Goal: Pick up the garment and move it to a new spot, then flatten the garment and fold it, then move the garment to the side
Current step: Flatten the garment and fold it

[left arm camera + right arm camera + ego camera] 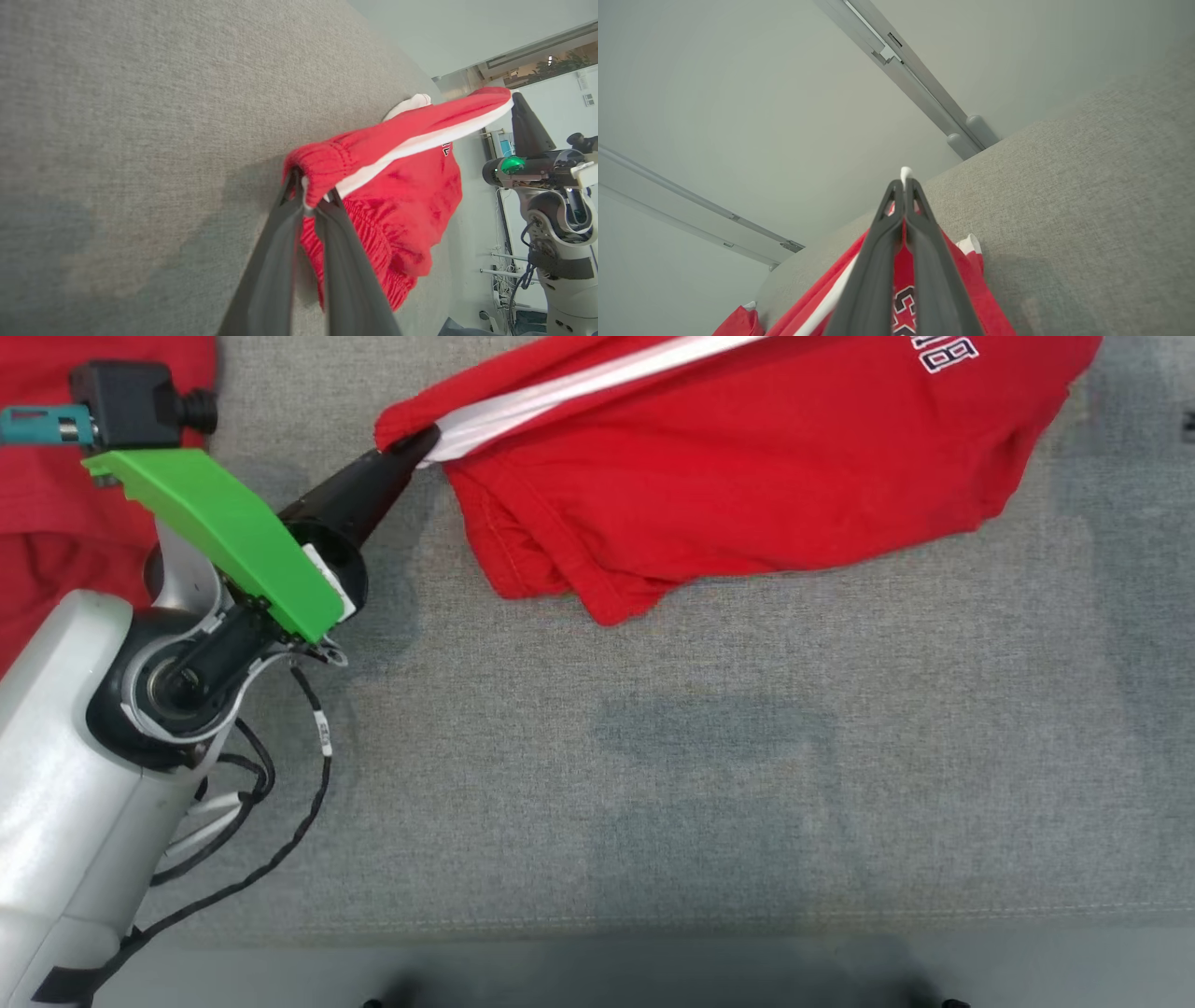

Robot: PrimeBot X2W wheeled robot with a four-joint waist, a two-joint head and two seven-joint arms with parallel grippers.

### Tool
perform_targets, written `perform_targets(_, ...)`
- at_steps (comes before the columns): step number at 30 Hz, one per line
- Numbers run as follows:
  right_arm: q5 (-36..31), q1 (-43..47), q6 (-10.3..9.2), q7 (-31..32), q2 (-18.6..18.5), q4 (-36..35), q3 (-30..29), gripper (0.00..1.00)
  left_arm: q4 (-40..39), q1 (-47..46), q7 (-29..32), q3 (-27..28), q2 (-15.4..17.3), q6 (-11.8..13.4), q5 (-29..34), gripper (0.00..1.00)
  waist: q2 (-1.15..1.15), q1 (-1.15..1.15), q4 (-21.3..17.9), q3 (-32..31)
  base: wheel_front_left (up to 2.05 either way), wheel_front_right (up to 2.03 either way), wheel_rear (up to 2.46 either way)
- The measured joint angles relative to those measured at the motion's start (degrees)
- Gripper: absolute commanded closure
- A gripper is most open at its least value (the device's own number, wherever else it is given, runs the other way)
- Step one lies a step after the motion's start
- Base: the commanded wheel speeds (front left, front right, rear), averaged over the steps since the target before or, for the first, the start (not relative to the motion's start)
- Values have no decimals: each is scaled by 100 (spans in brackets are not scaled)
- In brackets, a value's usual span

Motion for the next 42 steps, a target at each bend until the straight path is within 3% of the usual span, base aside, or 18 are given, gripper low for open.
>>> perform_targets(7,-427,-636,-1,136,372,783,441,100,589,-299,75,25,-122,3,69,100,0,0,-7,291,0,0,0)
perform_targets(9,-516,-723,-1,141,466,1018,477,100,727,-417,82,11,-165,3,109,83,0,0,-39,331,0,0,0)
perform_targets(11,-576,-783,-1,193,508,1258,558,100,847,-509,94,-8,-183,3,121,75,0,0,-71,348,0,0,0)
perform_targets(12,-602,-808,-1,231,549,1378,597,100,903,-525,99,-31,-189,3,145,61,0,0,-88,347,0,0,0)
perform_targets(13,-635,-825,-1,235,586,1486,644,82,945,-534,99,-64,-197,3,172,19,0,0,-105,341,0,0,0)
perform_targets(14,-665,-839,-1,241,616,1578,687,59,994,-547,98,-79,-202,3,199,0,0,0,-118,325,0,0,0)
perform_targets(15,-702,-851,-1,266,635,1659,739,0,1063,-565,97,-89,-216,2,202,0,0,0,-129,305,0,0,0)
perform_targets(23,-1056,-934,58,208,694,2030,1036,0,1534,-564,-225,-334,-188,-119,750,0,0,0,-214,-32,0,0,0)
perform_targets(27,-1205,-871,255,120,644,1954,1163,0,1529,-304,-553,-657,23,-207,1362,0,0,0,-259,-297,0,0,0)
perform_targets(30,-1363,-437,303,27,361,1954,1268,0,1611,79,-1107,-867,226,-147,2103,0,0,0,-298,-589,0,0,0)
perform_targets(35,-1415,183,296,-208,181,2047,1200,0,1686,640,-1755,-864,214,-87,2317,0,0,0,-337,-978,0,0,0)
perform_targets(42,-1217,813,303,-452,356,2126,1135,0,1653,1286,-2582,-638,11,-33,2297,0,0,0,-383,-1460,0,0,0)
